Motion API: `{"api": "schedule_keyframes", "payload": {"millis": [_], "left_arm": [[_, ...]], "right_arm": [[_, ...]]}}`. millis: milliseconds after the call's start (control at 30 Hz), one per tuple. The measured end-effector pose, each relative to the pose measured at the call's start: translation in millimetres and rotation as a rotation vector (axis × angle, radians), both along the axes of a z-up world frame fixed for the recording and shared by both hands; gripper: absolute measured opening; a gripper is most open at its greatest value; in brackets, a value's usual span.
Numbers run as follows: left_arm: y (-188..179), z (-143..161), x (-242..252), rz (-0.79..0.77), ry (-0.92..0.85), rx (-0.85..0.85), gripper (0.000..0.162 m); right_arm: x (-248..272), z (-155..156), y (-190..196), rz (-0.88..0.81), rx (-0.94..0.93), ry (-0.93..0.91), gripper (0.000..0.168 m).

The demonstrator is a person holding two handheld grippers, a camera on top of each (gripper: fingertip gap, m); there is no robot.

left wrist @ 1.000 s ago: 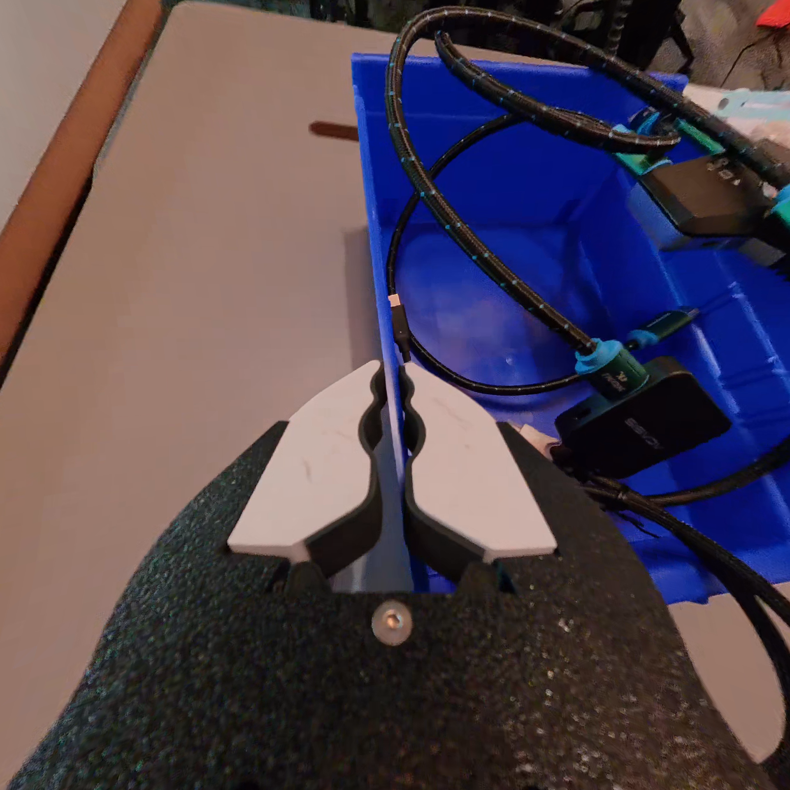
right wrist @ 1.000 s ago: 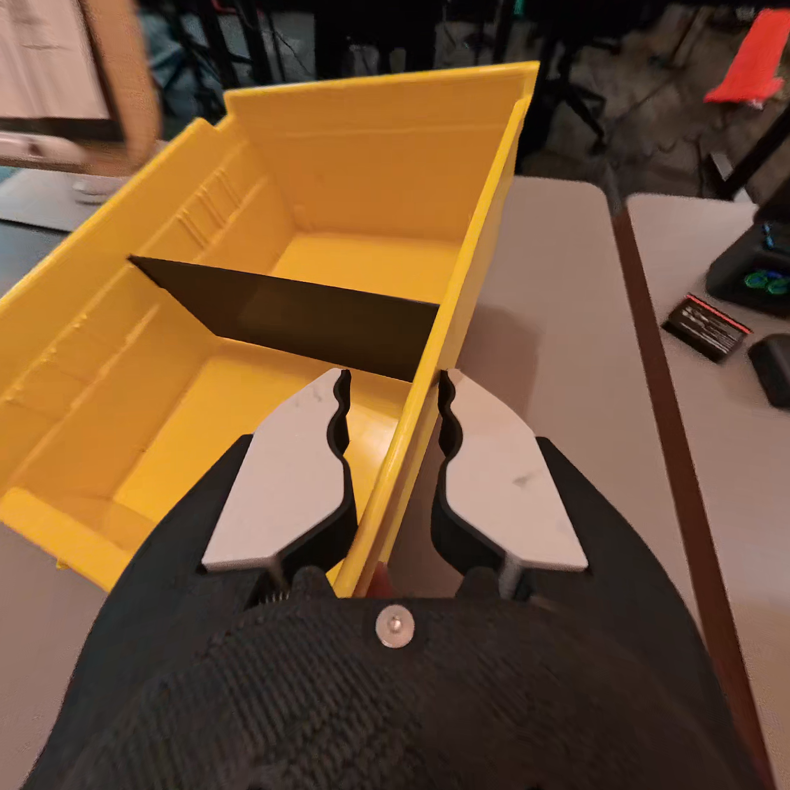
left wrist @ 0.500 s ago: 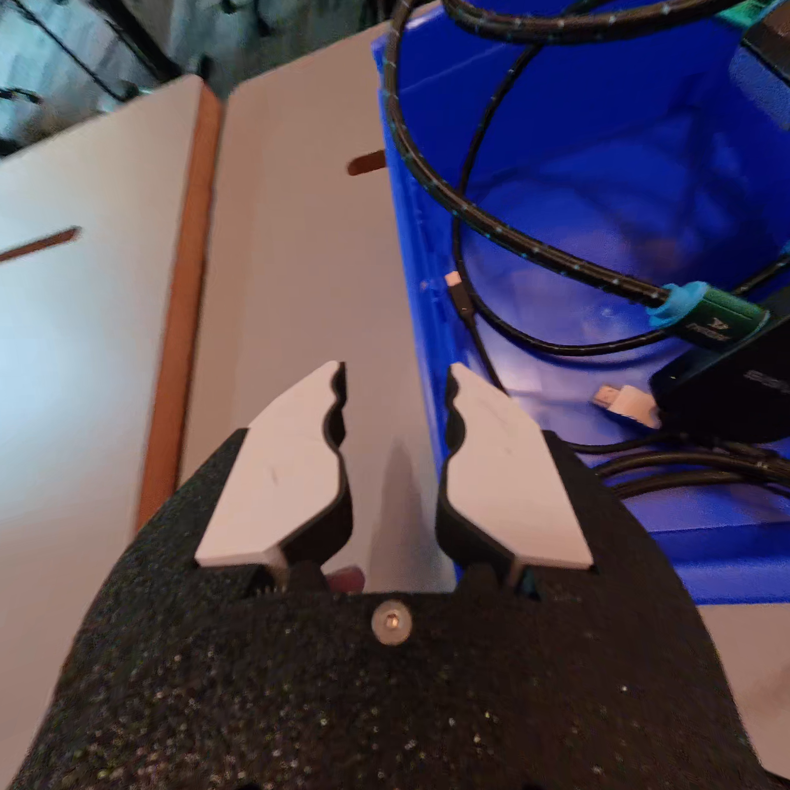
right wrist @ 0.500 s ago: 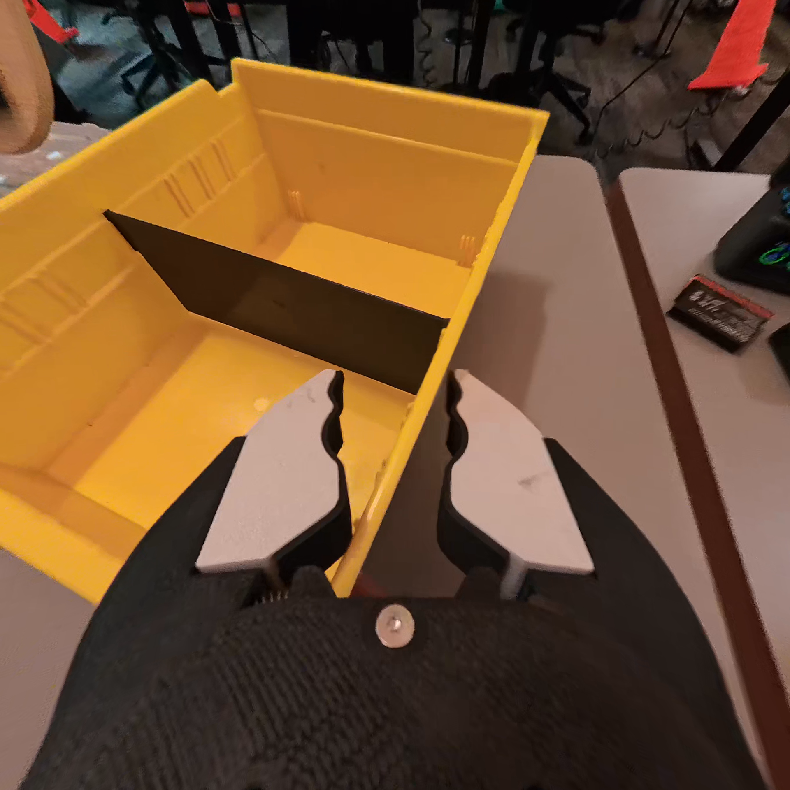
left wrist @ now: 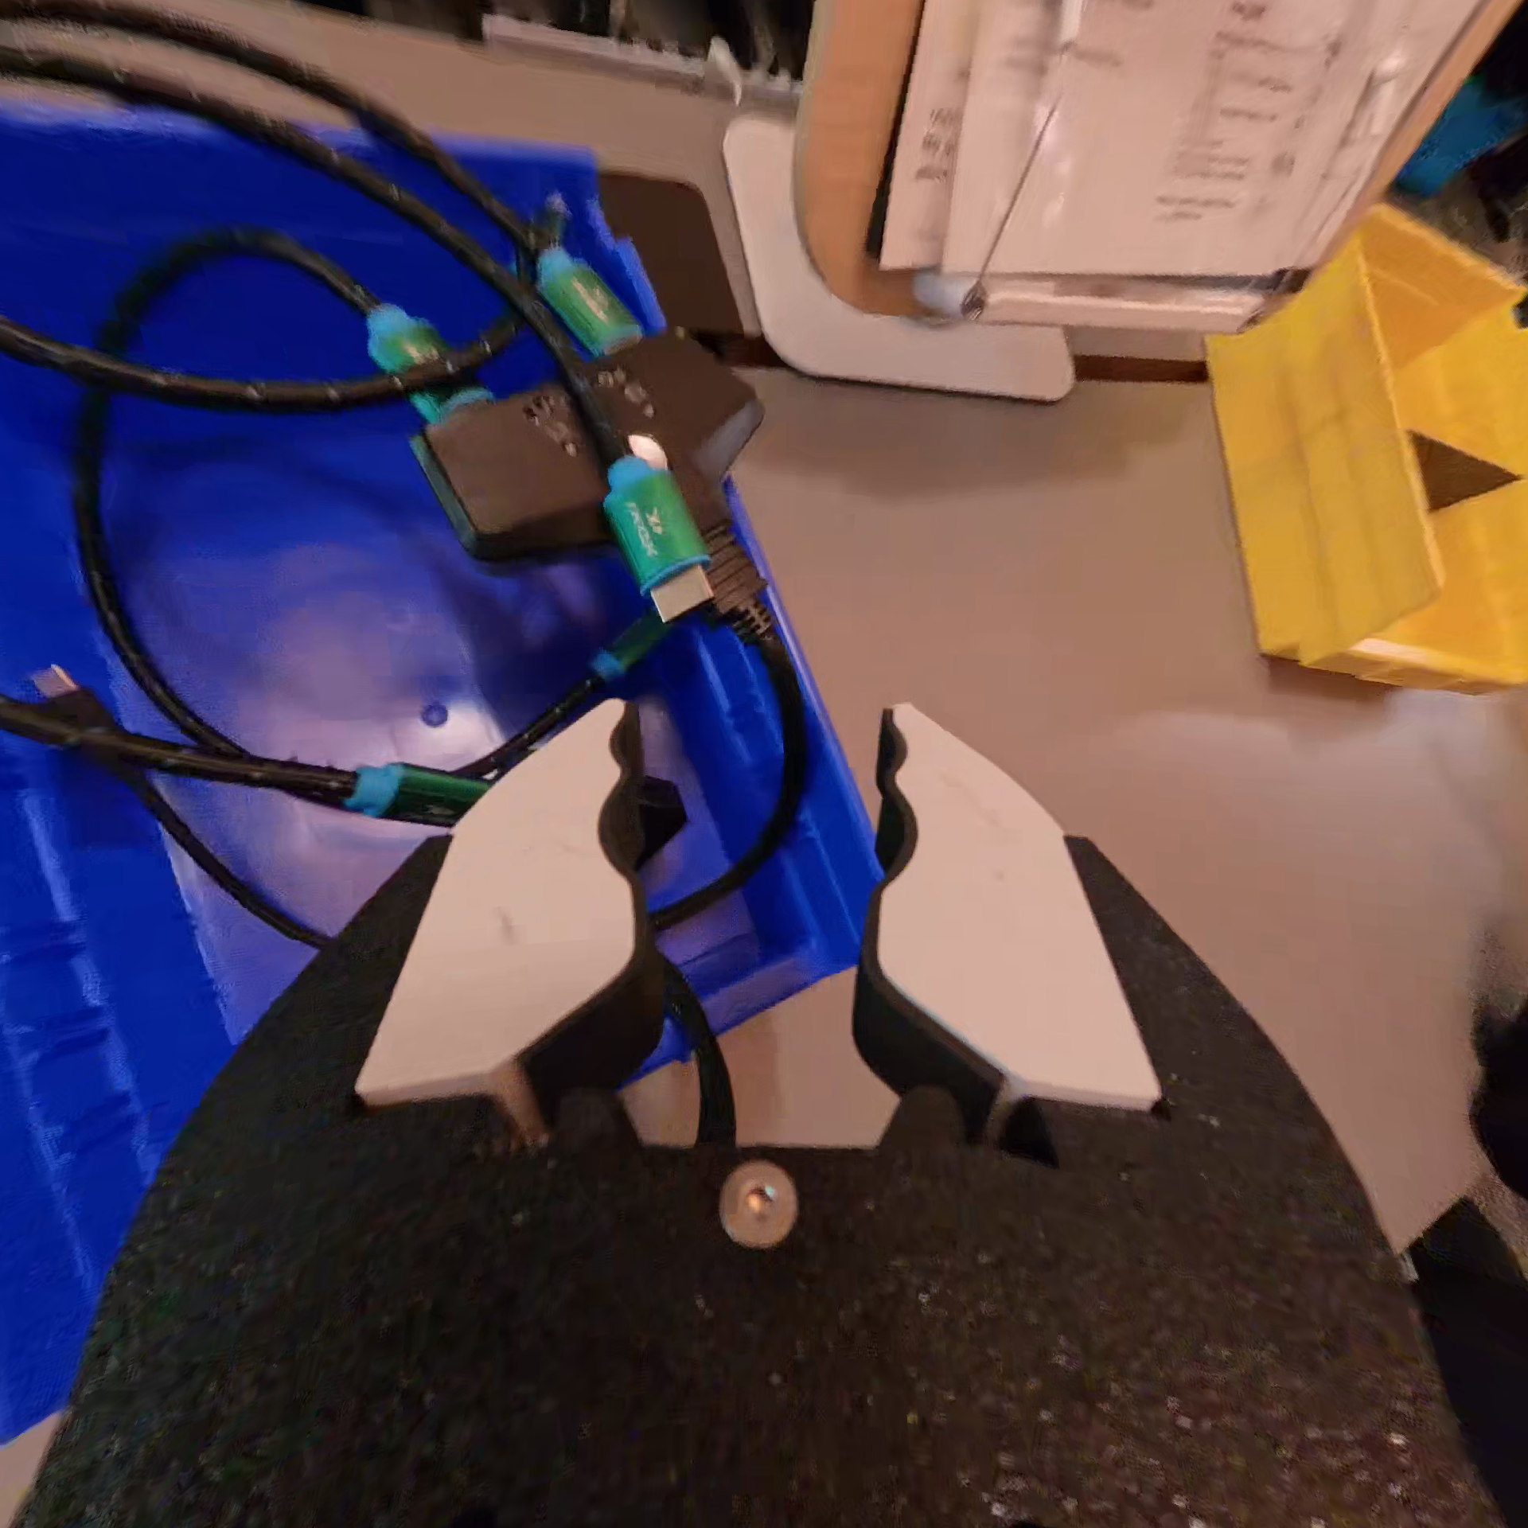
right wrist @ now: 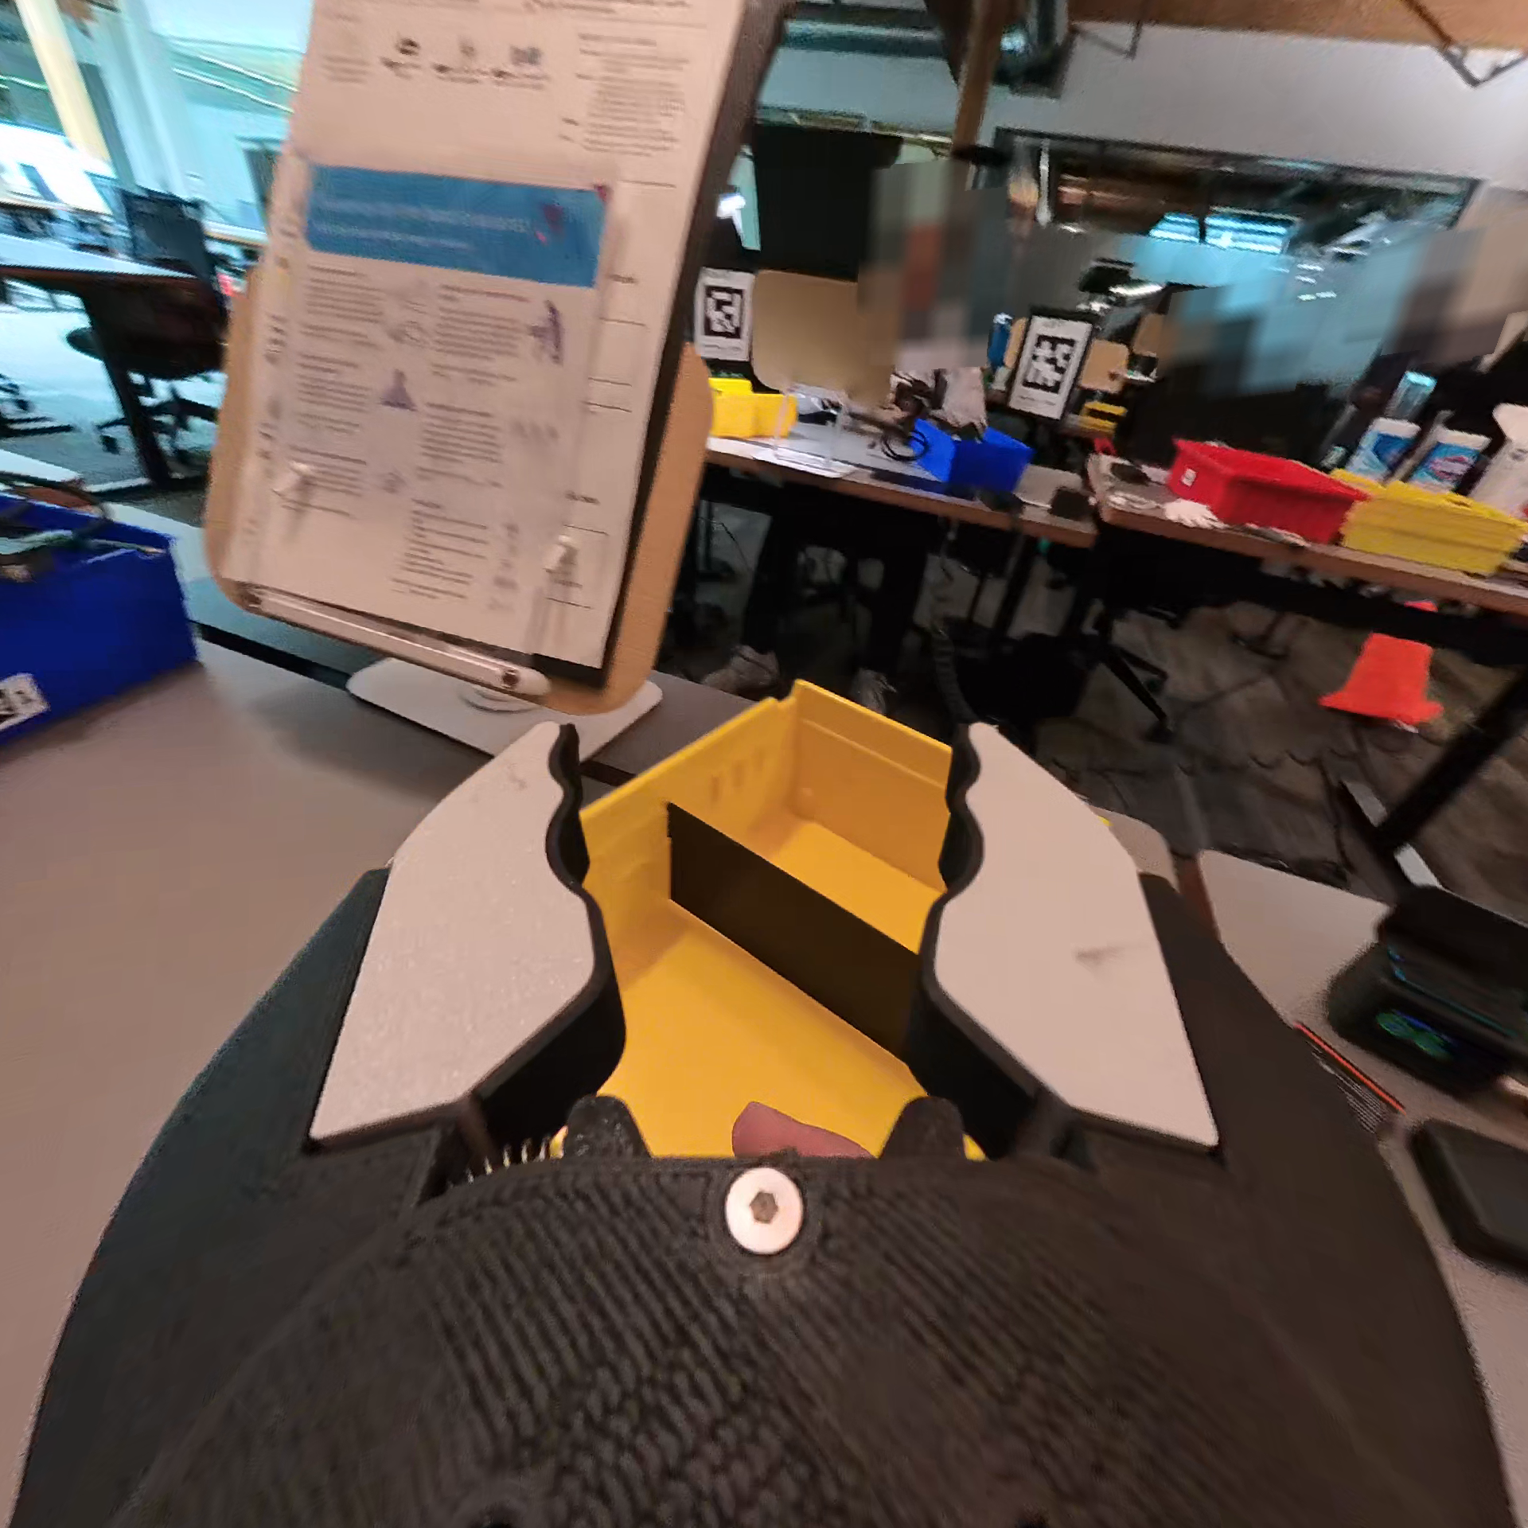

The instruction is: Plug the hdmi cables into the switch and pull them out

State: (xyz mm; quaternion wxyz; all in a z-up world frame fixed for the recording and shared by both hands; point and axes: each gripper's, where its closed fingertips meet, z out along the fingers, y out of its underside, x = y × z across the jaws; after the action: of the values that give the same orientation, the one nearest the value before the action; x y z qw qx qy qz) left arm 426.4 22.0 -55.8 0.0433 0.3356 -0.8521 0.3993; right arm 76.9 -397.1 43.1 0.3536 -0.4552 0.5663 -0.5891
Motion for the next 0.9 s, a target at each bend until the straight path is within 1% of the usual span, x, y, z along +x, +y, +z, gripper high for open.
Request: {"api": "schedule_keyframes", "payload": {"millis": [33, 67, 100, 200, 233, 267, 333, 400, 433, 467, 500, 533, 633, 733, 800, 900], "left_arm": [[-2, -8, 3, 0.025, 0.010, 0.029, 0.056], [-6, -13, 9, 0.065, 0.036, 0.019, 0.060], [-12, -14, 14, 0.120, 0.094, -0.044, 0.061], [-29, 0, 32, 0.282, 0.332, -0.368, 0.058], [-30, -1, 37, 0.316, 0.374, -0.421, 0.050], [-32, -6, 40, 0.335, 0.404, -0.436, 0.046], [-42, -22, 33, 0.311, 0.487, -0.433, 0.046], [-60, -25, 18, 0.248, 0.579, -0.496, 0.046], [-66, -25, 15, 0.237, 0.589, -0.520, 0.045], [-66, -29, 19, 0.259, 0.542, -0.510, 0.035], [-64, -31, 24, 0.263, 0.462, -0.496, 0.021], [-63, -30, 27, 0.261, 0.406, -0.490, 0.021], [-59, -20, 27, 0.273, 0.344, -0.546, 0.020], [-54, -3, 17, 0.197, 0.204, -0.528, 0.020], [-52, 20, 8, 0.169, 0.147, -0.559, 0.018], [-49, 71, -7, 0.122, 0.084, -0.635, 0.018]], "right_arm": [[5, 0, 7, 0.029, 0.000, 0.003, 0.085], [10, -2, 14, 0.057, -0.001, 0.018, 0.085], [13, -4, 20, 0.076, -0.009, 0.040, 0.085], [21, -7, 34, 0.123, -0.054, 0.081, 0.086], [23, -9, 38, 0.142, -0.061, 0.093, 0.086], [25, -10, 41, 0.155, -0.061, 0.102, 0.086], [28, -12, 45, 0.173, -0.058, 0.111, 0.087], [31, -11, 49, 0.187, -0.060, 0.105, 0.085], [33, -10, 52, 0.196, -0.060, 0.104, 0.085], [34, -10, 55, 0.203, -0.063, 0.103, 0.084], [36, -9, 58, 0.210, -0.069, 0.103, 0.084], [38, -9, 61, 0.215, -0.077, 0.105, 0.083], [40, -11, 67, 0.227, -0.107, 0.129, 0.083], [42, -16, 69, 0.236, -0.115, 0.163, 0.083], [44, -16, 72, 0.249, -0.114, 0.161, 0.083], [46, -13, 78, 0.273, -0.113, 0.147, 0.083]]}}
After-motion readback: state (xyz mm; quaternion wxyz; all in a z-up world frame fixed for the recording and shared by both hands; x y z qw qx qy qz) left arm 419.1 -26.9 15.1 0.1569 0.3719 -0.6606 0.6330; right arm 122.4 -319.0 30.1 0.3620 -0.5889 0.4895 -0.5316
